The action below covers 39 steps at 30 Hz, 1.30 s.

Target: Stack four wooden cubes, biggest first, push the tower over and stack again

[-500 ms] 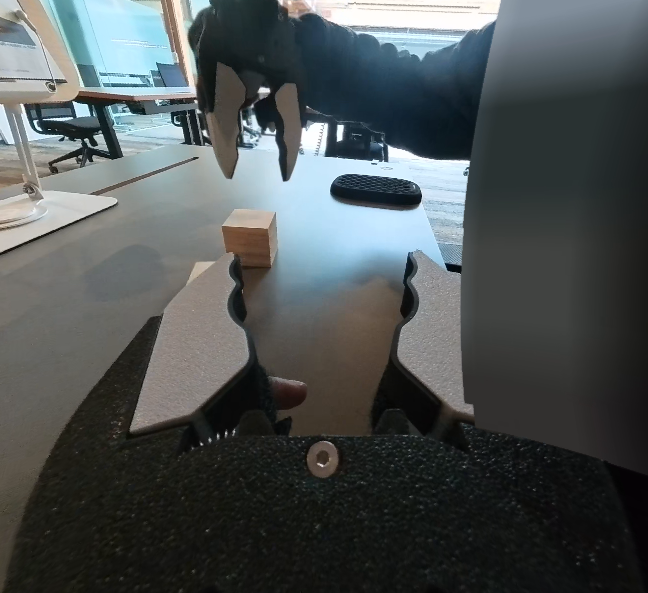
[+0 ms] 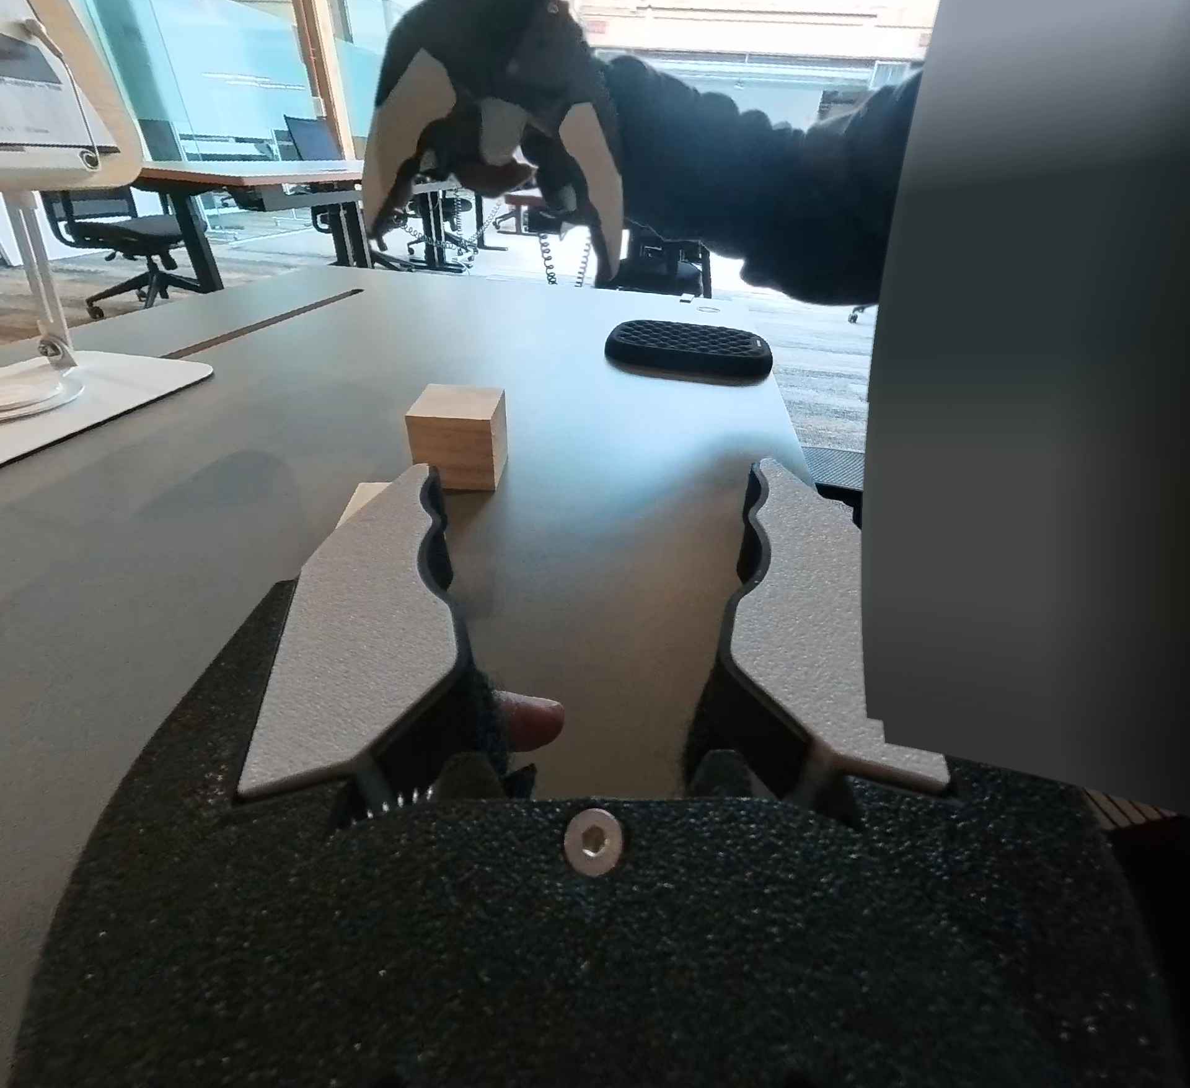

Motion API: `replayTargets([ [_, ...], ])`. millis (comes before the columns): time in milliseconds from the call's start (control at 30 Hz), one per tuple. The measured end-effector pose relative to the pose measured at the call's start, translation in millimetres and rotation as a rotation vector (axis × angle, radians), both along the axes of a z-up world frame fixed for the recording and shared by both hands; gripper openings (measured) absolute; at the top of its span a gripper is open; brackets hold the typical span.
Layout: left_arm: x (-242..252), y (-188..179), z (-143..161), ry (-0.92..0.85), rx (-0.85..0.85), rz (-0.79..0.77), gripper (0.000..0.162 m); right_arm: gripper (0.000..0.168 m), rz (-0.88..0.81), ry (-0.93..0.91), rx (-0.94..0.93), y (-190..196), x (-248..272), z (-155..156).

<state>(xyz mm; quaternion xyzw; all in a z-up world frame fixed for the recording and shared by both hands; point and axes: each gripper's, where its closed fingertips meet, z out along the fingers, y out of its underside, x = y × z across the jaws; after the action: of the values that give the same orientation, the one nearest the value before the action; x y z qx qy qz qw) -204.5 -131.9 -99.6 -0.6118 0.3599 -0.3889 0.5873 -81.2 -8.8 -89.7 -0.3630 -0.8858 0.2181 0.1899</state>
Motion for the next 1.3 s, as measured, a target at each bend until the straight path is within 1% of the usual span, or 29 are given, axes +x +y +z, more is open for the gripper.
replayTargets([
  [133,0.7,-0.2,-0.5,0.004,0.002,-0.001,0.089,0.132,-0.095,0.156,-0.097,-4.9,3.7,18.8],
  [333,1.0,-0.3,-0.4,0.005,0.005,0.000,0.089,0.133,-0.262,0.341,-0.152,2.1,28.2,34.7],
  [467,0.7,-0.1,-0.1,0.003,0.006,0.004,0.089,0.131,-0.386,0.460,-0.195,11.4,49.2,41.9],
  [667,0.6,0.2,0.0,0.000,0.006,0.008,0.089,0.127,-0.505,0.645,-0.269,16.2,83.4,51.0],
  [900,0.6,0.0,0.8,-0.006,0.011,0.009,0.089,0.124,-0.582,0.768,-0.315,19.0,115.2,39.5],
  [1133,0.6,-0.7,2.1,-0.018,0.013,0.006,0.089,0.119,-0.604,0.916,-0.404,24.6,137.8,27.3],
  [1233,0.1,-0.2,2.5,-0.020,0.016,0.012,0.089,0.117,-0.617,0.997,-0.404,27.4,147.5,26.6],
  [1300,-0.3,0.1,3.2,-0.022,0.019,0.017,0.089,0.117,-0.631,1.007,-0.380,28.4,151.8,26.3],
])
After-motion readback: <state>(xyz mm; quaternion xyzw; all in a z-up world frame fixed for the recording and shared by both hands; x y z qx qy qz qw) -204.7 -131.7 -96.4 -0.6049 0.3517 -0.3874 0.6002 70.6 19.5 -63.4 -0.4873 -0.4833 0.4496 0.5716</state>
